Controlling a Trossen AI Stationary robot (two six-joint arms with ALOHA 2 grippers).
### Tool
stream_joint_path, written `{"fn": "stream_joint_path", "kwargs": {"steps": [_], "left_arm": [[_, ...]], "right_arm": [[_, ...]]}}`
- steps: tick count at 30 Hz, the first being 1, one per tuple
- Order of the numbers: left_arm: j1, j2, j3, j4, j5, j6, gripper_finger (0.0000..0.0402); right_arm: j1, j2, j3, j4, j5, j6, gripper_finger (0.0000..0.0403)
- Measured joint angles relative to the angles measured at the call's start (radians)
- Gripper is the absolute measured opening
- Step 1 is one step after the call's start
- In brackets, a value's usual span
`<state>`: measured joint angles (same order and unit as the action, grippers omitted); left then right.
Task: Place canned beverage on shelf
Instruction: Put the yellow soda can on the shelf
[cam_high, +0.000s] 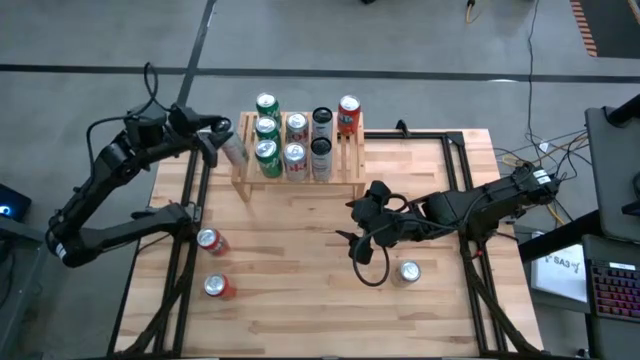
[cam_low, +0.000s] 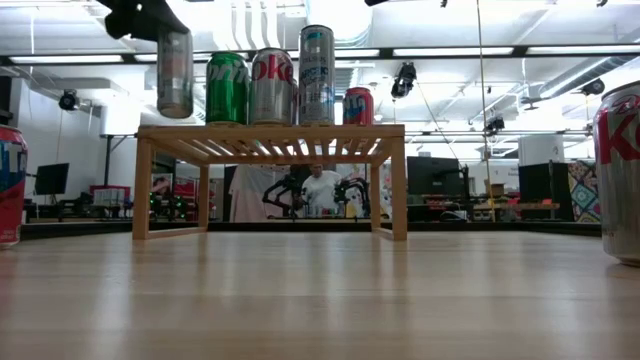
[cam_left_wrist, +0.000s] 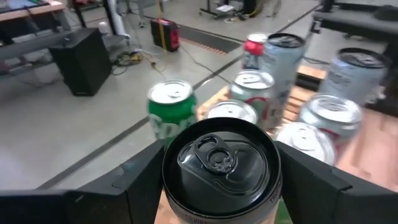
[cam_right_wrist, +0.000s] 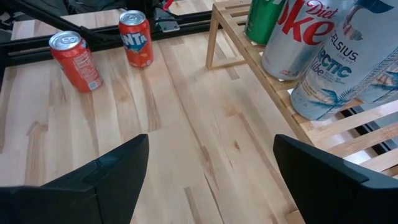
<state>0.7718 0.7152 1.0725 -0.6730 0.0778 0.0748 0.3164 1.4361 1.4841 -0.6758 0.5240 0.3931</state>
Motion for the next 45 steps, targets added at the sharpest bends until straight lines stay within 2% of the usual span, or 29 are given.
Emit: {"fn": "stream_joint_path", "kwargs": {"steps": [7,26,37,45], "left_arm": [[-0.036,-0.006,-0.002,-0.030,-0.002,-0.027,0.0247],[-0.239,0.024,-0.006,-0.024,-0.248,-0.058,0.0247],[-0.282,0.033,-0.017,-0.012,-0.304,-0.061,0.0247],[-0.295,0.032,-0.048,0.042,-0.306,-0.048,0.0247]], "right_arm": [[0.000,0.000,-0.001,0.000,0.000,0.000,0.0331],[0.000,0.000,-0.003,0.001,0.000,0.000,0.0331],[0.000,0.000,-0.016,0.001,0.000,0.000,0.0331],[0.000,0.000,-0.016,0.001,0.000,0.000,0.0331]]}}
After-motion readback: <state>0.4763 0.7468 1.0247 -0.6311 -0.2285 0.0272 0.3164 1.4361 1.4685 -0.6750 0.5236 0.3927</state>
